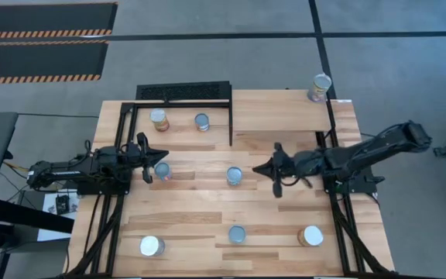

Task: Pick and place cans onto a shelf
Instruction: Put the bottom large canned corn on the shelf

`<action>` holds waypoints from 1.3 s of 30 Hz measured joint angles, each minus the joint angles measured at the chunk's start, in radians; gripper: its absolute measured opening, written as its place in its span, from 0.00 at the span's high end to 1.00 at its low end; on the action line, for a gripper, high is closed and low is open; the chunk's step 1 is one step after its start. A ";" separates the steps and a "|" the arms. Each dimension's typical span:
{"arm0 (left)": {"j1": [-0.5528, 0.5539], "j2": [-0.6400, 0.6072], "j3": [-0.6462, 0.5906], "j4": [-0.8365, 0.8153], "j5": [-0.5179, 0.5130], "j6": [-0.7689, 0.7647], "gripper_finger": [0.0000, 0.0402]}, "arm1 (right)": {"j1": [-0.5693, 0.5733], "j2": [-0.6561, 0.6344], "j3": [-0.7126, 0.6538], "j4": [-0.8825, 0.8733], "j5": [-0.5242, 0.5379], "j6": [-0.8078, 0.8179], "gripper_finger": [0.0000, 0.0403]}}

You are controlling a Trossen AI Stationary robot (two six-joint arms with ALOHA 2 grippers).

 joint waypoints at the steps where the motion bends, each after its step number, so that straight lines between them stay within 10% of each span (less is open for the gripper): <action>1: 0.000 0.000 0.000 0.000 0.000 0.004 1.00 | 0.016 0.019 0.002 -0.014 0.005 0.040 0.97; 14: 0.000 0.000 0.000 -0.009 0.000 0.013 1.00 | 0.237 0.306 0.472 -0.882 0.049 0.608 0.99; 22: 0.000 0.000 0.000 -0.009 0.000 0.014 1.00 | 0.335 0.431 0.682 -1.306 -0.102 0.862 0.98; 39: 0.000 0.000 0.000 -0.009 0.000 0.017 1.00 | 0.595 0.521 0.721 -1.292 -0.312 1.384 0.75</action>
